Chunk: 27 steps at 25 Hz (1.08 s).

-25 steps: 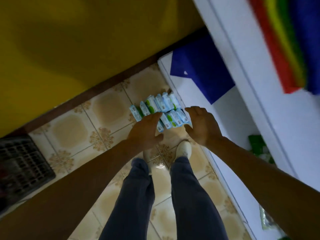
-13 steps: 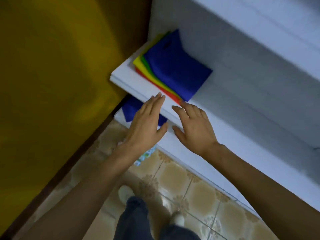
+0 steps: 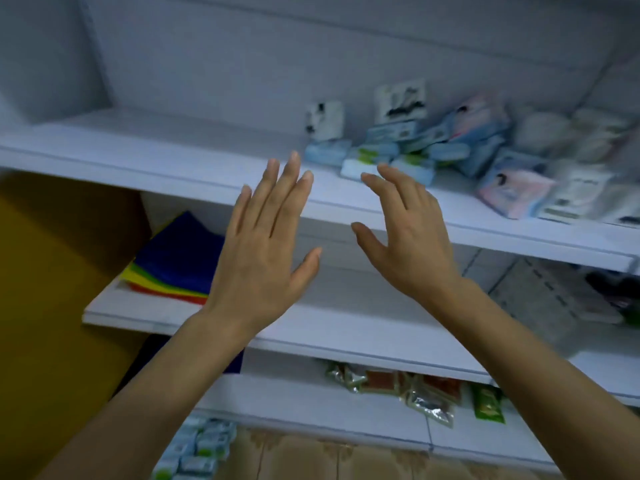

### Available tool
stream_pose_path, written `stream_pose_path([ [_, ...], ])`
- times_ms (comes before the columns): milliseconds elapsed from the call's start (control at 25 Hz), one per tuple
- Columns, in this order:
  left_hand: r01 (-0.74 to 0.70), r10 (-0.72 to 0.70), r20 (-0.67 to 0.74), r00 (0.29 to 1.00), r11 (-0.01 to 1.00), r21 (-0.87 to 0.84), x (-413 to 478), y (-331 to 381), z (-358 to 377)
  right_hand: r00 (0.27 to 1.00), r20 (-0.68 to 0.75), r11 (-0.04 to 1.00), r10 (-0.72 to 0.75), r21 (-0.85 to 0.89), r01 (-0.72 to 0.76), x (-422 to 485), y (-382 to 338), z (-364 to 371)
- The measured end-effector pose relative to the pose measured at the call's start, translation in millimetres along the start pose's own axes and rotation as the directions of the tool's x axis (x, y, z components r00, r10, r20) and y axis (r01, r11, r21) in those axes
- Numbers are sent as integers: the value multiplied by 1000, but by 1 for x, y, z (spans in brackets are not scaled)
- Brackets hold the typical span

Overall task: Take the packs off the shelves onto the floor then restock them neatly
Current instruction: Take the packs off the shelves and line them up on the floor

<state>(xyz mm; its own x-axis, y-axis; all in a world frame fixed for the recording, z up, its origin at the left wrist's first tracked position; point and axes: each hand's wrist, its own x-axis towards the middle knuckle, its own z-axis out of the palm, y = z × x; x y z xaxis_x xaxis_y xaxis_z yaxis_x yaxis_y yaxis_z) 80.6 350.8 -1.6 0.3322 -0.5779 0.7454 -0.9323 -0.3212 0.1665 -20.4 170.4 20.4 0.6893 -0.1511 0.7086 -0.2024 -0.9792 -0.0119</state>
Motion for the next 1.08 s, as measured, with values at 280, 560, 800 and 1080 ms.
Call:
stream_pose_path([
  [280,-150,150,-17,989,989,-4,37,141,13,992,-101,995,80,-58,-86,-76,87,-123],
  [560,-179,178,26,984,984,15,58,190,39,988,-107,993,113,-30,-117,-103,140,-156],
  [800,-92,85,115,990,994,53,68,150,81,994,-39,994,105,-26,-106,-100,163,-118],
  [1080,9,-16,243,970,1000,27,129,69,170,980,121,987,157,-42,-153,-52,202,-46],
])
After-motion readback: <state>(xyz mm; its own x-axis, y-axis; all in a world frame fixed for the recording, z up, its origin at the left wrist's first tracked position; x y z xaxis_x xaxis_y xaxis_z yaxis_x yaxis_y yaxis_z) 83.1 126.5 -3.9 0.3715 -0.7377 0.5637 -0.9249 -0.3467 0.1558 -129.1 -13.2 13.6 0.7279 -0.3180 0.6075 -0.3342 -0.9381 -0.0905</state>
